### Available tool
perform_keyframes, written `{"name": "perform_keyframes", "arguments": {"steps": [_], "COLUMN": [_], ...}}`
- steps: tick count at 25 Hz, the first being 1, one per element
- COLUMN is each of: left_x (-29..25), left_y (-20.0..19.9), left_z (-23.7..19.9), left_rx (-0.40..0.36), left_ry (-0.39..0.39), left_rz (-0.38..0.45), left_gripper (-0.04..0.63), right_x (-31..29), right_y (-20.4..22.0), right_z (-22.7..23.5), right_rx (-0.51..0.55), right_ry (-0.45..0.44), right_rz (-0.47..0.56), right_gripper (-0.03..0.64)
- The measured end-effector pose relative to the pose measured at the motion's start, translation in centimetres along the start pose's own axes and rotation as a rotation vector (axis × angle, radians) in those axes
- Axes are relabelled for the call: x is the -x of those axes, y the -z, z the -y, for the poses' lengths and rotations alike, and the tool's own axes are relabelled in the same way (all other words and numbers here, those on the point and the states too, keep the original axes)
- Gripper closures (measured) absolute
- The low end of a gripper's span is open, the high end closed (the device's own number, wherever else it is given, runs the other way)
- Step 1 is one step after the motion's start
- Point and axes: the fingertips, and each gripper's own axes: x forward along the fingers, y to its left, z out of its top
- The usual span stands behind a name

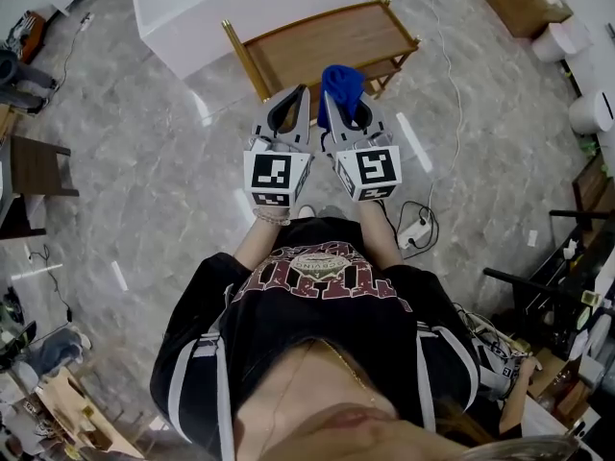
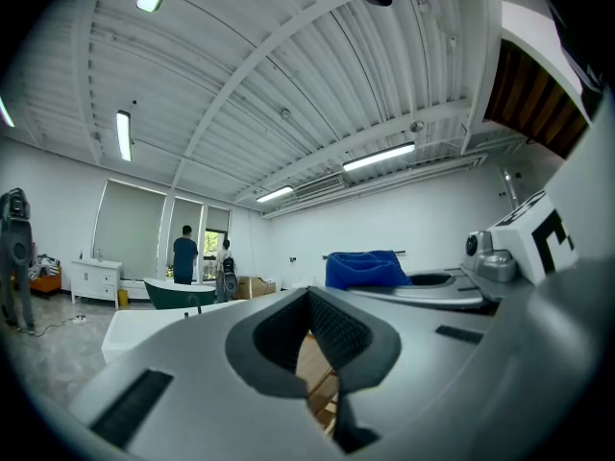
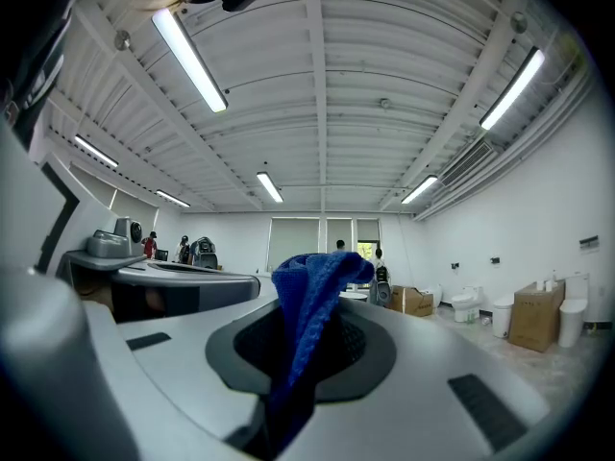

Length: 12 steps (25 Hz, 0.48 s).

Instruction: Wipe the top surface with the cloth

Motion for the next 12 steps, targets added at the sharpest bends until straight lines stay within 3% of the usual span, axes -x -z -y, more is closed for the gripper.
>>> {"name": "perform_keyframes", "arguments": {"steps": [12], "left_x": [-5.8], "left_y": [-0.5], "left_z": [-2.8], "left_rx": [-0.007], "left_ry": [-0.048], "left_rz": [0.007], "left_gripper": [0.548], "right_x": [-5.9], "right_y": [-0.6], "right_z": [3.2], "right_rx": [0.004], "right_ry": [-0.058], "right_rz": [0.02], "right_gripper": [0.561]}}
